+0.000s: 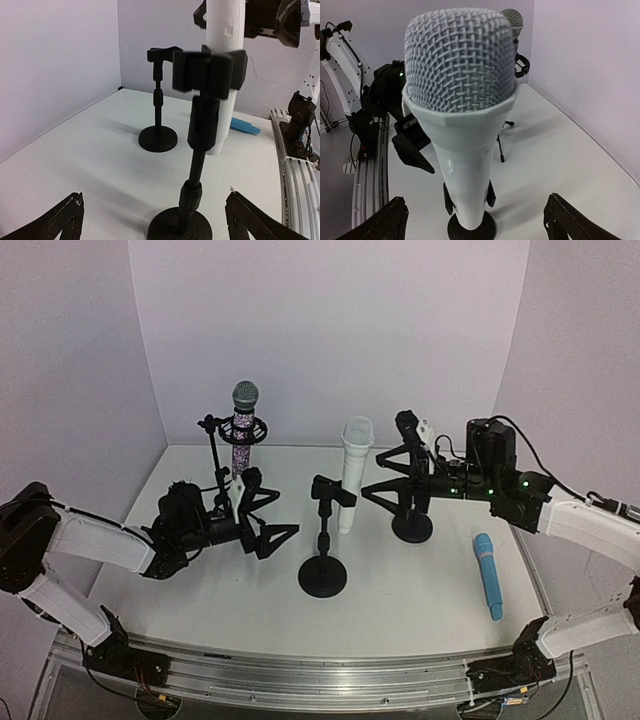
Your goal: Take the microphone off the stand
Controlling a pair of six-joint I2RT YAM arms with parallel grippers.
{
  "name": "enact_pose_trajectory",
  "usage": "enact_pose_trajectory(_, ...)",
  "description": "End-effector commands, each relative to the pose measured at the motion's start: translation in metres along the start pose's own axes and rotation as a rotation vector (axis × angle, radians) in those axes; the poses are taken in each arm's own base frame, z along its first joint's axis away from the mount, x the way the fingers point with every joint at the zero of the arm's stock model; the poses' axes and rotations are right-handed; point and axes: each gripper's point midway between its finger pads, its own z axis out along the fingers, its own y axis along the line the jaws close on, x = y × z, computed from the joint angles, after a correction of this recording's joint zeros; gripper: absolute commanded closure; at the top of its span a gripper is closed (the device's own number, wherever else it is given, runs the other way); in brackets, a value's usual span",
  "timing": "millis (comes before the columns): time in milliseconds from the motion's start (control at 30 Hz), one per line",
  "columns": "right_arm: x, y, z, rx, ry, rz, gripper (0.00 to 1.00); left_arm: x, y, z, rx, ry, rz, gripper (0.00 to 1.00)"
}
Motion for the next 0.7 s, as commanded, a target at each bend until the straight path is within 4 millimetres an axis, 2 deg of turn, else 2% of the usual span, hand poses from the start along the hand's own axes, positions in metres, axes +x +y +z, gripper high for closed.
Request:
enact_pose_trajectory(0, -0.036, 0.005, 0.013, -0.005, -0.119, 0.0, 0.08, -0.03, -0.024, 0.0, 0.231, 0.005, 0.031, 0.02)
enact_pose_trajectory(67, -0.042, 0.005, 0.018, 0.001, -0.137, 0.005, 0.1, -0.043, -0.022, 0.006, 0.257, -0.004, 0.041, 0.02)
enact_pose_trajectory(300, -0.055, -0.004, 0.031, 0.013, -0.177, 0.079, 0.2, -0.062, -0.021, 0.019, 0.307, -0.019, 0.053, 0.03)
enact_pose_trajectory(467, -0.05, -0.001, 0.036, -0.013, -0.16, 0.073, 0.29, -0.071, -0.02, 0.024, 0.32, -0.032, 0.05, 0.04)
enact_pose_trajectory(600, -0.041, 0.0, 0.038, -0.02, -0.143, 0.076, 0.31, -0.083, -0.018, 0.03, 0.323, -0.041, 0.035, 0.06)
enact_pose_trajectory(667, -0.038, 0.0, 0.04, -0.027, -0.136, 0.079, 0.37, -0.086, -0.017, 0.032, 0.329, -0.034, 0.023, 0.08)
